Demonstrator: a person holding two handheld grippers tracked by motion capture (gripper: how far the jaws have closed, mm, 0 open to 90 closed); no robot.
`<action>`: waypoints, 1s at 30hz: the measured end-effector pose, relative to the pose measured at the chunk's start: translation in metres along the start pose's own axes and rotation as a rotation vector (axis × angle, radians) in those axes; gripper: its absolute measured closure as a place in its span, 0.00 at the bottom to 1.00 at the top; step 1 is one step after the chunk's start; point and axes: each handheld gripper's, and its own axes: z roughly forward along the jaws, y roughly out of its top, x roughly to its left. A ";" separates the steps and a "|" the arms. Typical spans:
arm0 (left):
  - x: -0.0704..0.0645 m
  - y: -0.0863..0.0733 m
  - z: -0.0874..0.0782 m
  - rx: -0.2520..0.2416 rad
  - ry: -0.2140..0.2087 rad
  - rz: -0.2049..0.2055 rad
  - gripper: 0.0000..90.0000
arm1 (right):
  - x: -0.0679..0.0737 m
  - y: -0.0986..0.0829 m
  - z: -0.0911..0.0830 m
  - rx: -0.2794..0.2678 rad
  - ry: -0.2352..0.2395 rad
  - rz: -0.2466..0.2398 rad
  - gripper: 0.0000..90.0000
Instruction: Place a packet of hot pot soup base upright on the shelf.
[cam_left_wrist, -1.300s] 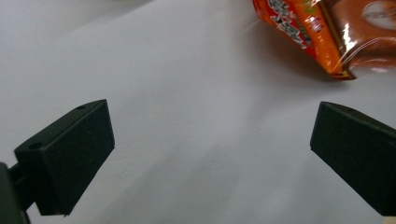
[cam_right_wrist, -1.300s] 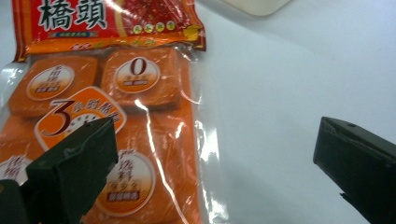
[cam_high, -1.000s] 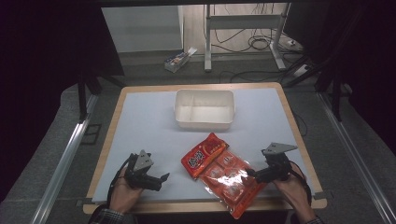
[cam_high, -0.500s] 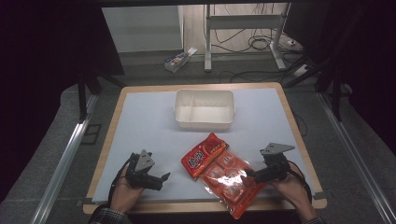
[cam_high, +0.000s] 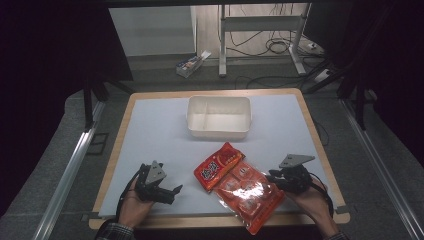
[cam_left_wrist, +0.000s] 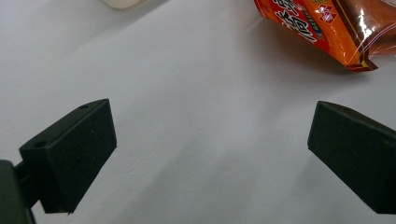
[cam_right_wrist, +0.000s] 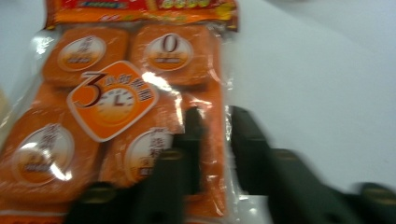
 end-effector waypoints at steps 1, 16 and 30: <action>0.000 0.000 0.000 0.000 0.000 0.000 0.01 | 0.000 0.000 0.000 0.000 0.000 0.000 0.94; -0.002 0.000 0.001 0.008 0.002 0.011 0.01 | -0.013 -0.011 0.011 0.125 -0.016 0.070 0.99; -0.002 0.002 0.001 0.015 -0.005 0.001 0.03 | -0.003 -0.011 0.011 0.143 0.023 0.043 1.00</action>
